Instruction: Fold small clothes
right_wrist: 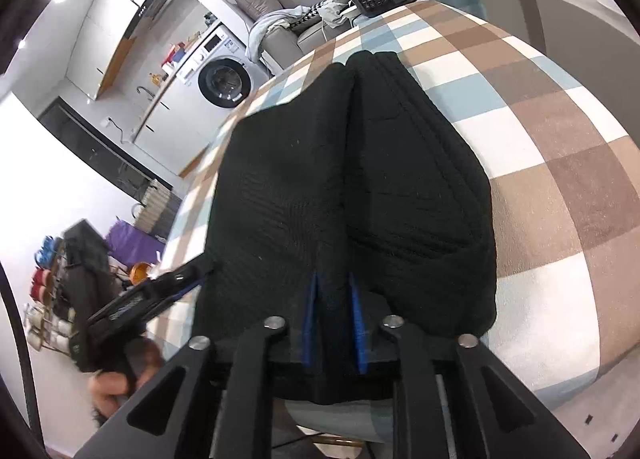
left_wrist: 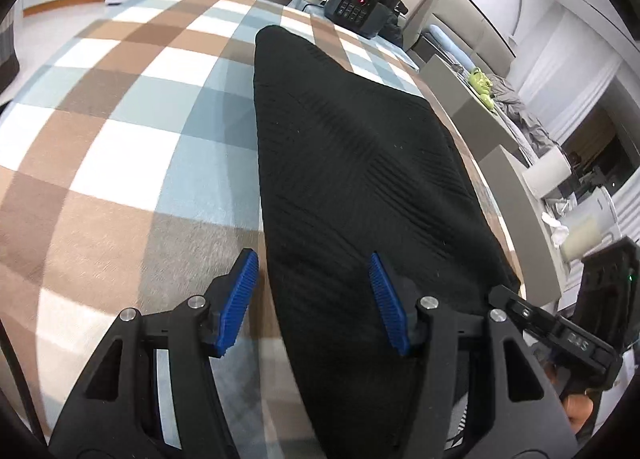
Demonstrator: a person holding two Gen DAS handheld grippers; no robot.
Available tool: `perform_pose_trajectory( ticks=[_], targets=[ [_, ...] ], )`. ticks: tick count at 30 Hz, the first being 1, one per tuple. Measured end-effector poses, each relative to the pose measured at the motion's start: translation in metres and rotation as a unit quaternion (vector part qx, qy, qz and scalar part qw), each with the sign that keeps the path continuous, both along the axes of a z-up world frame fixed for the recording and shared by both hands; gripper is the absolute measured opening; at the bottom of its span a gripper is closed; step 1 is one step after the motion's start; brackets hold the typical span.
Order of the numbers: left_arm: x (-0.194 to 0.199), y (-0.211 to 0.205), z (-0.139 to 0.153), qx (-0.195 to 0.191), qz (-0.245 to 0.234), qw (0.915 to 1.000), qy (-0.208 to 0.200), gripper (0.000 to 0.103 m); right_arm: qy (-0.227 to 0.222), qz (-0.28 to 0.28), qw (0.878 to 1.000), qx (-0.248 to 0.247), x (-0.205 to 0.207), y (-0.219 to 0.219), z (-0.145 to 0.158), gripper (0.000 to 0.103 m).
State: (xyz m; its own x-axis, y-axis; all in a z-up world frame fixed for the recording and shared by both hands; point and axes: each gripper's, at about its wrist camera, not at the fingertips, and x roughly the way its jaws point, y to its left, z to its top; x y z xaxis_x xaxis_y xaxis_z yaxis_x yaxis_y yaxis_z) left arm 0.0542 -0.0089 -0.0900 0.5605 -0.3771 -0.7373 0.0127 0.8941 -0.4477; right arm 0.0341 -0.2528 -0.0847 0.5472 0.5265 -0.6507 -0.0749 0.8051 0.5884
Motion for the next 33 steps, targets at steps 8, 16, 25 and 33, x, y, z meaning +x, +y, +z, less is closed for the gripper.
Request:
perform_pose_trajectory(
  ticks=[8,16,25,33],
  targets=[
    [0.037,-0.005,-0.007,-0.006,0.014,0.9999,-0.003,0.016,0.002,0.008,1.0,-0.017,0.019,0.0,0.002,0.027],
    [0.046,0.03,-0.004,0.003,0.04,0.9991,-0.015,0.013,0.013,0.066,0.997,-0.023,0.027,0.043,-0.006,0.025],
    [0.046,0.056,0.014,0.055,0.041,0.9976,-0.013,0.031,-0.007,0.082,0.996,-0.027,0.056,0.045,0.019,0.032],
    [0.024,0.05,0.032,0.04,0.042,0.9977,-0.034,0.063,0.034,0.096,0.994,-0.033,0.142,0.055,0.008,0.032]
  ],
)
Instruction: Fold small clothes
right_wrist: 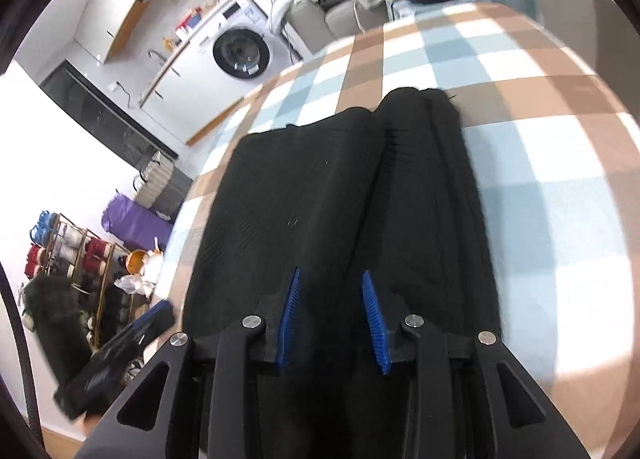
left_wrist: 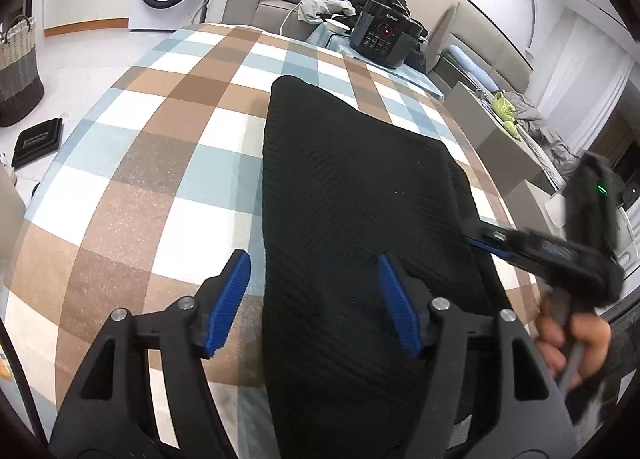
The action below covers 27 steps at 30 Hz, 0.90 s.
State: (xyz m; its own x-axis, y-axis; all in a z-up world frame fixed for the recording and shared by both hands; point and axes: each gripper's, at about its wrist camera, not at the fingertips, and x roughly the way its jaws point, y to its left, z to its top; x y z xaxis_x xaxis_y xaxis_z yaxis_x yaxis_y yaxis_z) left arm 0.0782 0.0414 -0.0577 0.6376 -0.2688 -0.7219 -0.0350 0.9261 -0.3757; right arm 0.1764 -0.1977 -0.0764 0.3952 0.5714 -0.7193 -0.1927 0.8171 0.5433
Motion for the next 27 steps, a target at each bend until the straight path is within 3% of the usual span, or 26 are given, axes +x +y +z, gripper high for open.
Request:
perform_pose_trajectory(
  ticks=[1,2,3,4,7,9,14,17,21,27],
  targets=[
    [-0.002,-0.001,0.001,-0.003,-0.001,1.0,0.0,0.063,0.009,0.006,1.0,-0.001,0.007,0.003,-0.005,0.032],
    [-0.004,-0.002,0.0,-0.004,-0.001,1.0,0.001,0.063,0.02,0.008,1.0,-0.013,0.013,0.007,-0.009,0.017],
    [-0.004,-0.002,0.001,-0.006,0.001,1.0,0.001,0.063,0.019,0.019,0.999,-0.023,0.015,0.011,-0.009,0.01],
    [-0.006,-0.003,0.002,-0.009,0.001,1.0,0.0,0.063,0.008,0.026,0.999,-0.027,0.016,0.012,-0.003,0.009],
    [-0.01,-0.005,0.007,-0.012,0.0,0.9999,-0.004,0.063,-0.077,0.033,0.996,-0.038,-0.001,0.003,0.053,0.008],
    [-0.012,-0.008,0.011,-0.007,-0.006,0.9999,-0.008,0.063,-0.081,0.021,0.995,-0.056,-0.002,-0.001,0.062,0.008],
    [-0.012,-0.017,0.009,-0.002,-0.018,0.9998,-0.004,0.063,-0.015,-0.014,0.995,-0.098,0.029,-0.011,0.014,0.009],
    [-0.014,-0.02,0.004,0.001,-0.021,0.9998,0.005,0.063,-0.003,-0.025,0.997,-0.074,0.03,-0.019,0.002,0.013],
    [-0.016,-0.021,-0.002,0.005,-0.02,0.9997,0.015,0.063,-0.023,-0.022,0.999,-0.041,-0.009,-0.031,0.015,0.026],
    [-0.025,-0.013,-0.007,-0.004,-0.013,0.9997,0.021,0.063,-0.037,0.041,0.998,0.005,-0.112,-0.031,0.029,0.027]
  ],
)
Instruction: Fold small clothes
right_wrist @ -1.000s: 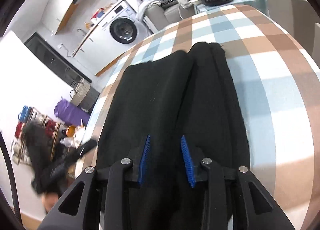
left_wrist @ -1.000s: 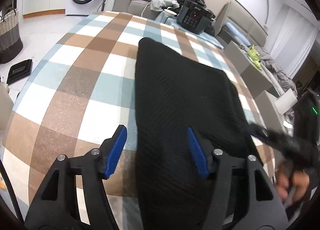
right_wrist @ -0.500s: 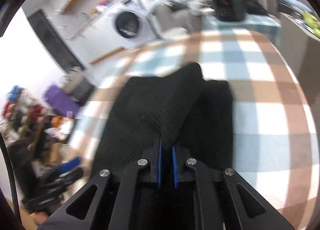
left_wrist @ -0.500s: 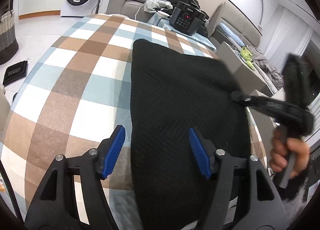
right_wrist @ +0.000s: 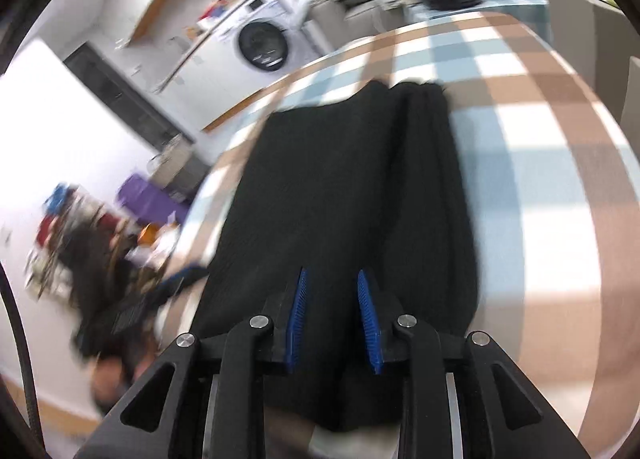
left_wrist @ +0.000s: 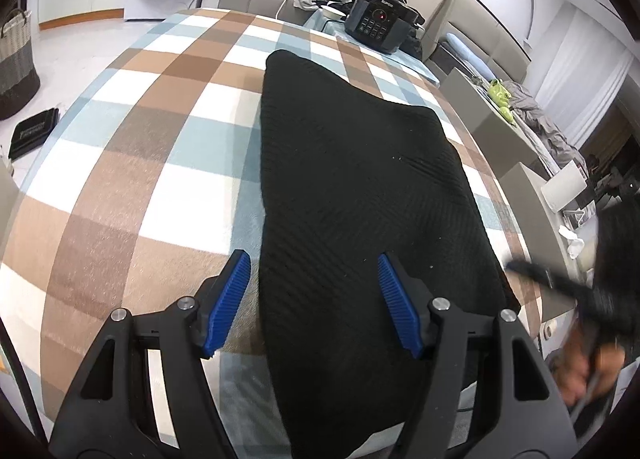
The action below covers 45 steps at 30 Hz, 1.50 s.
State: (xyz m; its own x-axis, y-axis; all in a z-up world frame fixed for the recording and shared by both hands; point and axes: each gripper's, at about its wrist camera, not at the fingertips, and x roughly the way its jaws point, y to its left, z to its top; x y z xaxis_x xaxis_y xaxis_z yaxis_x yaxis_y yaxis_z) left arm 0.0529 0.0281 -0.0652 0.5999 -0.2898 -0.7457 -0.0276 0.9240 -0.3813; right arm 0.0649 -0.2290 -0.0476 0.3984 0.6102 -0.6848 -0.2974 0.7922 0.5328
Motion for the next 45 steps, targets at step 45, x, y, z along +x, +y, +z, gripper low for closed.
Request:
perform_pose_trajectory(
  ticks=[45],
  targets=[
    [-0.075,0.0,-0.009,0.001,0.008,0.9998,0.021,0.064,-0.057,-0.013,0.998,-0.021,-0.041,0.001,-0.004,0.005]
  ],
)
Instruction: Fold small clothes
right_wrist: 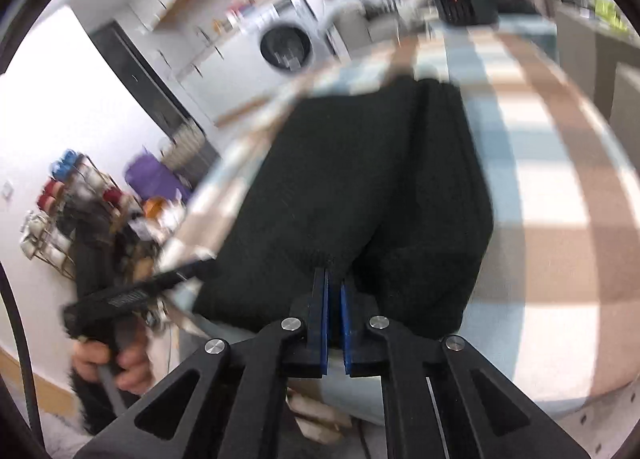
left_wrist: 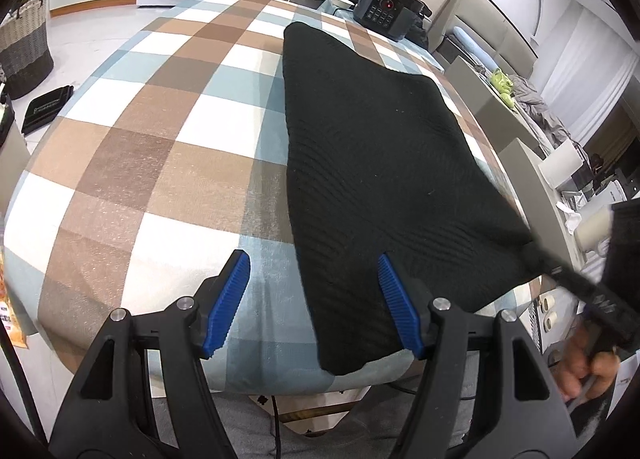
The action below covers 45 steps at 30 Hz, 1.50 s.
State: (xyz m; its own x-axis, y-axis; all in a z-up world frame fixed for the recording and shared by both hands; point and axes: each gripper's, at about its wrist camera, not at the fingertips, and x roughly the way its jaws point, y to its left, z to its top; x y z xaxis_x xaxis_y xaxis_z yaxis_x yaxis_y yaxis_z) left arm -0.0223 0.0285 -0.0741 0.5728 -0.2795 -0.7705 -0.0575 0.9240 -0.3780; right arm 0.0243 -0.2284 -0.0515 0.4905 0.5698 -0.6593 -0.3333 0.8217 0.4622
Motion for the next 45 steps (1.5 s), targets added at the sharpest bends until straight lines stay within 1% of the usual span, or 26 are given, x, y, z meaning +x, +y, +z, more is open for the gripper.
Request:
perform_pose_trajectory(
  ticks=[1,3,4,5,7,9,12,14,16,19,20,21,22,23,24,25,26,30,33,36,37,38,39,40,41,45],
  targets=[
    [0.0,0.001,0.0,-0.001,0.0,1.0,-0.001,0.064,0.008,-0.007,1.0,-0.008,0.001,-0.002,-0.004,0.005],
    [0.0,0.002,0.0,-0.001,0.0,1.0,0.0,0.064,0.044,-0.021,0.998,-0.042,0.008,-0.002,-0.026,0.005],
    [0.001,0.002,-0.001,-0.002,0.0,1.0,0.001,0.064,0.062,-0.026,0.997,-0.041,0.011,-0.003,-0.037,0.005],
    [0.001,0.002,-0.001,-0.003,-0.001,1.0,0.003,0.064,0.068,-0.025,0.997,-0.033,0.01,-0.003,-0.041,0.005],
    [0.002,0.001,-0.002,-0.001,-0.001,1.0,0.004,0.064,0.069,-0.032,0.997,-0.026,0.01,-0.006,-0.041,0.005],
    [0.003,-0.001,-0.004,-0.006,-0.003,1.0,0.005,0.064,0.07,-0.033,0.997,-0.02,0.01,-0.007,-0.037,0.009],
    [0.007,-0.005,-0.008,-0.011,-0.003,0.9999,0.011,0.064,0.048,-0.041,0.998,-0.001,0.003,-0.017,-0.025,0.015],
    [0.012,-0.01,-0.009,-0.012,-0.007,0.9998,0.014,0.064,0.026,-0.064,0.998,0.01,-0.003,-0.027,-0.016,0.024],
    [0.017,-0.015,-0.011,-0.012,-0.014,0.9997,0.015,0.064,0.015,-0.088,0.996,0.004,-0.004,-0.036,-0.013,0.028],
    [0.026,-0.023,-0.014,-0.005,-0.021,0.9996,0.017,0.064,0.024,-0.12,0.992,-0.006,-0.001,-0.046,-0.02,0.03],
    [0.028,-0.024,-0.015,-0.003,-0.021,0.9996,0.016,0.061,0.031,-0.125,0.992,-0.005,0.0,-0.048,-0.025,0.03],
    [0.03,-0.025,-0.014,-0.006,-0.019,0.9998,0.004,0.055,0.036,-0.124,0.992,-0.002,0.003,-0.049,-0.03,0.03],
    [0.031,-0.025,-0.014,-0.01,-0.018,0.9998,-0.005,0.037,0.042,-0.124,0.991,-0.001,0.005,-0.05,-0.034,0.03],
    [0.034,-0.026,-0.015,-0.004,-0.017,0.9998,-0.005,0.03,0.046,-0.123,0.991,0.0,0.006,-0.048,-0.039,0.029],
    [0.036,-0.026,-0.015,0.003,-0.015,0.9999,-0.004,0.026,0.047,-0.119,0.992,-0.001,0.007,-0.046,-0.041,0.026],
    [0.039,-0.025,-0.016,0.006,-0.012,0.9999,-0.007,0.018,0.047,-0.115,0.992,-0.005,0.007,-0.043,-0.043,0.02],
    [0.041,-0.023,-0.016,0.004,-0.008,0.9999,-0.006,0.017,0.045,-0.111,0.993,-0.005,0.008,-0.039,-0.043,0.017],
    [0.052,-0.006,-0.017,0.003,0.009,0.9999,-0.007,0.017,0.054,-0.086,0.995,0.014,0.012,-0.021,-0.045,0.014],
    [0.06,0.011,-0.015,0.009,0.035,0.9993,-0.006,0.018,0.057,-0.06,0.996,0.017,0.012,-0.003,-0.045,0.014],
    [0.066,0.022,-0.012,0.009,0.045,0.9989,0.008,0.021,0.065,-0.061,0.996,0.026,0.011,-0.009,-0.044,0.017],
    [0.066,0.022,-0.009,0.018,0.047,0.9987,0.009,0.027,0.066,-0.067,0.995,0.032,0.01,-0.014,-0.044,0.019],
    [0.065,0.021,-0.007,0.029,0.048,0.9984,0.008,0.036,0.063,-0.075,0.994,0.039,0.008,-0.021,-0.041,0.022],
    [0.063,0.018,-0.003,0.04,0.047,0.9981,0.002,0.041,0.056,-0.08,0.994,0.039,0.006,-0.026,-0.039,0.022],
    [0.06,0.015,0.001,0.045,0.043,0.9981,-0.006,0.05,0.049,-0.082,0.995,0.036,0.004,-0.03,-0.036,0.022],
    [0.057,0.013,0.004,0.048,0.04,0.998,-0.013,0.054,0.045,-0.086,0.995,0.036,0.004,-0.032,-0.035,0.022],
    [0.047,-0.011,0.018,0.057,0.011,0.998,-0.027,0.054,0.031,-0.08,0.995,0.049,0.003,-0.032,-0.034,0.022]
  ],
)
